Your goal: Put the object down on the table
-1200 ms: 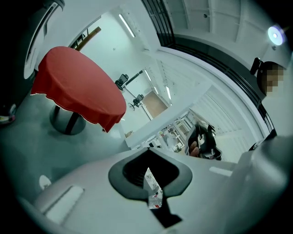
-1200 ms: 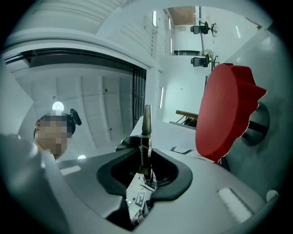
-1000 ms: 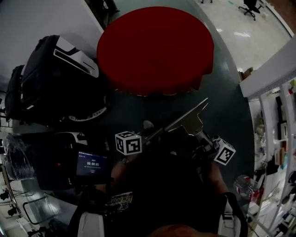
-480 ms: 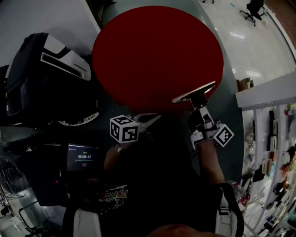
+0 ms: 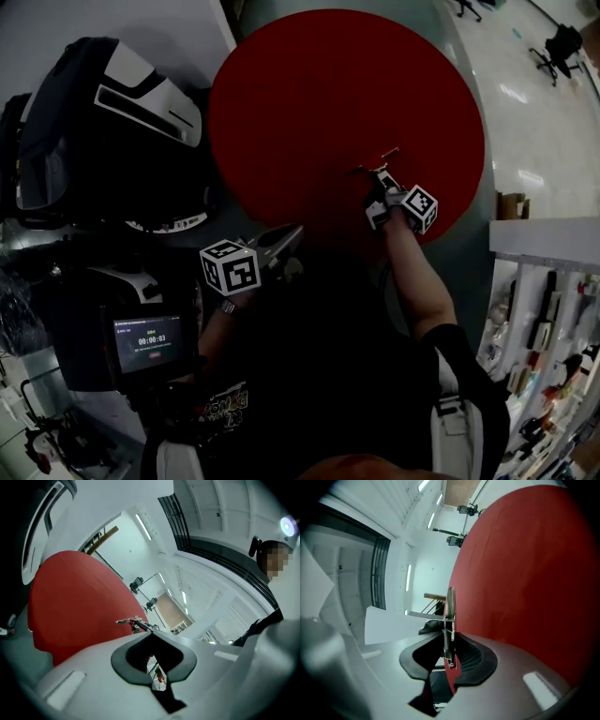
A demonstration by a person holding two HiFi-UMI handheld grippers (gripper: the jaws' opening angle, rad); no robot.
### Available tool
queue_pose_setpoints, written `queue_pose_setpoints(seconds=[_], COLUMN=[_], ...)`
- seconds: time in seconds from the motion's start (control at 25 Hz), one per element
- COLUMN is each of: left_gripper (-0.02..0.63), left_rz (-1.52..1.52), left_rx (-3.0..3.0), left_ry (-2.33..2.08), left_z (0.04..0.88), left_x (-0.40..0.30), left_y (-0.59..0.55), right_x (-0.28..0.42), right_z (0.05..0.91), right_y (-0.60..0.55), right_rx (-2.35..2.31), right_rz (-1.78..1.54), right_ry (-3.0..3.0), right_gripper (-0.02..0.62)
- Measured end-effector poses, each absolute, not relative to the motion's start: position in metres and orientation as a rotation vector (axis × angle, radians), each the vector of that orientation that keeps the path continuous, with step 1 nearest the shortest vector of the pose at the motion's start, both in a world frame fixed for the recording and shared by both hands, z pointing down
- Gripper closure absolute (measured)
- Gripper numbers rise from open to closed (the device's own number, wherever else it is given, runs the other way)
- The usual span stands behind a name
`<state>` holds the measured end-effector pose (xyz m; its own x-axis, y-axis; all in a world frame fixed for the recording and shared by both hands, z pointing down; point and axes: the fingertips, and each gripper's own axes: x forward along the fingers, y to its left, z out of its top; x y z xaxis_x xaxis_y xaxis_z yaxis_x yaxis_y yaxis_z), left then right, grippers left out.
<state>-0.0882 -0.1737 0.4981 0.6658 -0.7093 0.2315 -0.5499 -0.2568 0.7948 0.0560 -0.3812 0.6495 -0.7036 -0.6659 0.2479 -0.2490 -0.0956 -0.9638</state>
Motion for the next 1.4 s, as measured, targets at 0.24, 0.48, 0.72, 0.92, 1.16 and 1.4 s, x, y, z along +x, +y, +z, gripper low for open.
queue_pose_setpoints(seconds=[0.24,0.48,0.72,0.92,1.16,1.4], left_gripper=[0.592,0.592,0.591,0.591,0.591,0.591], left_rz=[-0.244,-0.275,-0.303,-0.323,-0.343,-0.349], left_rx=[1.832,1.782,1.736,1.717,1.717,1.772], left_ry=[-1.231,-1.314,-1.351,-1.378,-1.374,-1.320], left_z=[0.494,0.496,0.498,0.499,0.499,0.493], left_x=[-0.113,-0.107,-0.114,-0.121,-0.122,-0.112], left_y=[-0.177,-0.185,-0.184,-0.184,-0.184,-0.191], right_x=[0.018,0.004,-0.016,-0.021,-0.004,0.040], right_z=[0.701,0.711,0.721,0.730,0.731,0.718], right_y=[-0.423,-0.450,-0.455,-0.454,-0.448,-0.419], right_rx=[-0.994,-0.961,-0.946,-0.972,-1.115,-1.259], right_rz=[-2.070,-2.134,-2.201,-2.230,-2.237,-2.260], right_ry=[1.847,1.868,1.885,1.884,1.834,1.847], right_gripper=[0.508,0.508,0.506,0.502,0.444,0.443])
